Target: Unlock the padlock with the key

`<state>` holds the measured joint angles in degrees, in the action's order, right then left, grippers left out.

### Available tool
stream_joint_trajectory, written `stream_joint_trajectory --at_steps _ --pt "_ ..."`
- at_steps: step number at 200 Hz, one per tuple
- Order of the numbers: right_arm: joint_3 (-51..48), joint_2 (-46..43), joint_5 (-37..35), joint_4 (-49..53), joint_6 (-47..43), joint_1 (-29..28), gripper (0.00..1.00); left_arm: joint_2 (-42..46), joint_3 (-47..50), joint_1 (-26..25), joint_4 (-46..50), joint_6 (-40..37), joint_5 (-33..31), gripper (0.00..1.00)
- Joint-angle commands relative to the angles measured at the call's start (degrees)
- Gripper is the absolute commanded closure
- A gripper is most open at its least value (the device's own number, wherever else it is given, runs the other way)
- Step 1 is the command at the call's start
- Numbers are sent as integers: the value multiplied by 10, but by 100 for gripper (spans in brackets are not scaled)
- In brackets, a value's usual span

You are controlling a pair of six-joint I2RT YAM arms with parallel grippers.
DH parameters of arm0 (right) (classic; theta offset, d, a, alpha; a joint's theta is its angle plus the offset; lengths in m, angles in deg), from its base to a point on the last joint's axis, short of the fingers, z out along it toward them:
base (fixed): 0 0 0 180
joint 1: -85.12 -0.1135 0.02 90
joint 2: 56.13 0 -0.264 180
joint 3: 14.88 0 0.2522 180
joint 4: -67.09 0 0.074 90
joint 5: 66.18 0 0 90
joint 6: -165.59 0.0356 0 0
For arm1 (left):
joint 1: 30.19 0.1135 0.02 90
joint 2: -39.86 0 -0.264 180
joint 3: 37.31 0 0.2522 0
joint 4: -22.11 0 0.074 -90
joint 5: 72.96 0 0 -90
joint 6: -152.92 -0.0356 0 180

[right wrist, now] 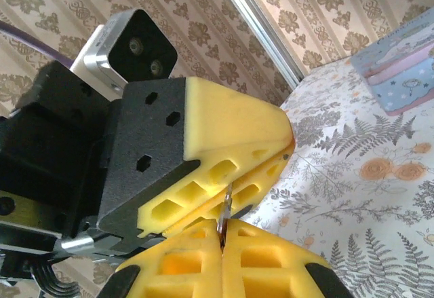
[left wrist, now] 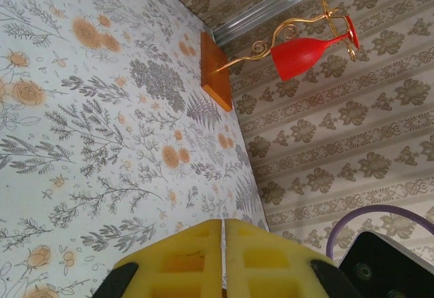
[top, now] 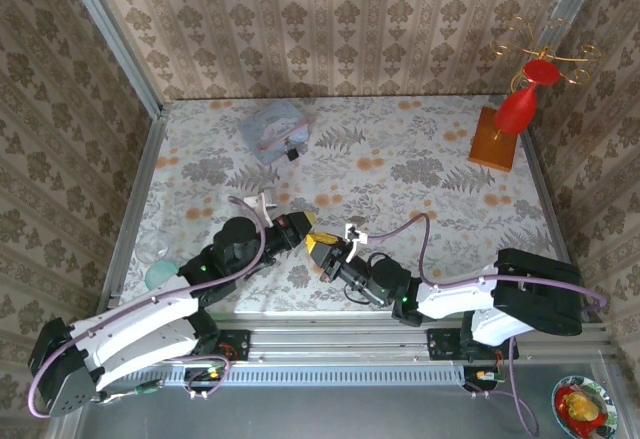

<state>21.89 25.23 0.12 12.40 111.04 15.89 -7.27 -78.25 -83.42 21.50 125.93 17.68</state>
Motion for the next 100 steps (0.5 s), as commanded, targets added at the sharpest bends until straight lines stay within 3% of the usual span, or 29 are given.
stream_joint_trajectory --at_steps 1,24,84,100 --pt "1 -41 -8 24 23 5 100 1 -16 -3 9 -8 -11 96" --pt "-1 -74 -20 82 21 8 98 -6 -25 -8 16 -14 -22 100" --pt "-13 -210 -1 286 17 39 47 -47 -85 -16 119 -38 -83 100" --pt "-13 -255 21 369 12 61 43 -62 -99 -17 137 -55 -106 100"
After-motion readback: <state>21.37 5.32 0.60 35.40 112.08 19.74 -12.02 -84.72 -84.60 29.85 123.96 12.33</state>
